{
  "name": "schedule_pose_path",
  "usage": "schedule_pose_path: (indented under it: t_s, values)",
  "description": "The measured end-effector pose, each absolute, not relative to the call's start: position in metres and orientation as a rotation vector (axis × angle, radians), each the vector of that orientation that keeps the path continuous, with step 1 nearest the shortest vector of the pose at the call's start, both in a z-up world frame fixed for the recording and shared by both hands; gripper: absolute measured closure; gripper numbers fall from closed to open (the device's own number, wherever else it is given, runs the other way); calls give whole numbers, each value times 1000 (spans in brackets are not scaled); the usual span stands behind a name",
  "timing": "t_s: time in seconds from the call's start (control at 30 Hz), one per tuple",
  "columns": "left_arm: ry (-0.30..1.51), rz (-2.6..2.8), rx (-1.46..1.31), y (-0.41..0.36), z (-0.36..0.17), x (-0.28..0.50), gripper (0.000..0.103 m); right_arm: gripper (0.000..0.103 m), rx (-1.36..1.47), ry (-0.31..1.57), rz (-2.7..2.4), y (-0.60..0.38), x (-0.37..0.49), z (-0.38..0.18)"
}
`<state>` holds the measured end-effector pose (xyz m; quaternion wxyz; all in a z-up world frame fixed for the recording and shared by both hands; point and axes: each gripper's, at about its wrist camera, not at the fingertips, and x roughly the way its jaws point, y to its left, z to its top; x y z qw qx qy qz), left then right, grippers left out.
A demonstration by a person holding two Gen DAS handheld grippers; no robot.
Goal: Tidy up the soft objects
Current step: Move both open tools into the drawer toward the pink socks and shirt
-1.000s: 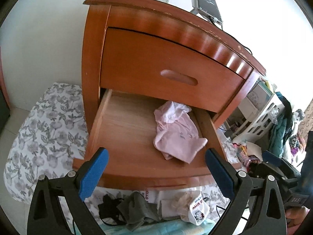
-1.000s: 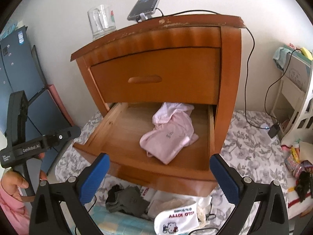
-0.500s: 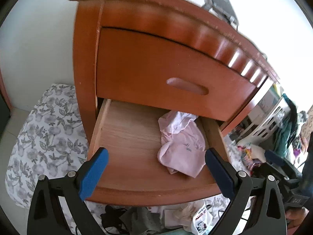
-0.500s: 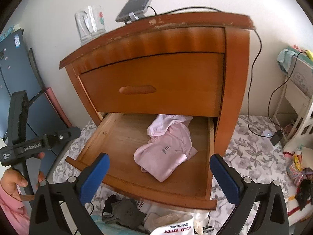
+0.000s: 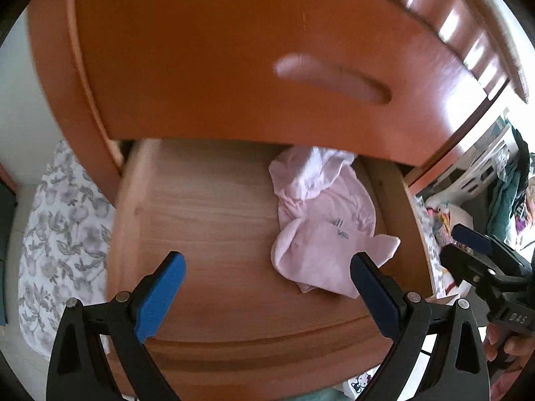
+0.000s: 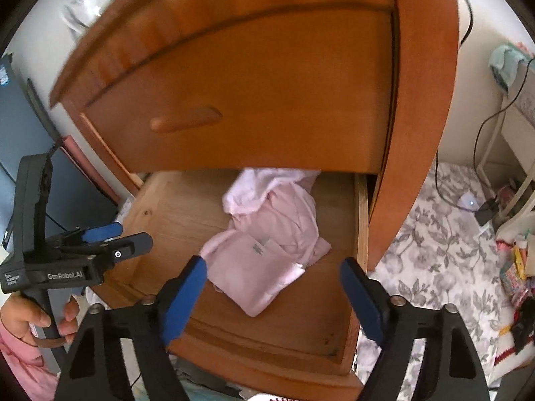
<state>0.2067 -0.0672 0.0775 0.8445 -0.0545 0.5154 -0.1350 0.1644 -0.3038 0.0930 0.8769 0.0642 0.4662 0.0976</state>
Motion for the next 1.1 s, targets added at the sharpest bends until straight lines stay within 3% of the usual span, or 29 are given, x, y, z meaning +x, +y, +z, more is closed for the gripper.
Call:
schedule_pose_path:
  t_s: [0.3,0.4,0.73,0.83,1.1]
  values:
    - [1160,-320,-82,-91,54,222,5,27,169,1058,200,-314,184,64]
    - [1186,-336,-65,-100,47,228,5,38,166,1083,196,-315,190,58]
    - [1284,-327,-101,-103,22,250,12,38,194,1122,205,-318,197,48]
    - [1316,-333,-120,-104,16,258,21,38,193,1129,208,-319,197,46]
    - [1373,-363,-37,-125,9,277,22,38,212,1122,208,-322,197,47]
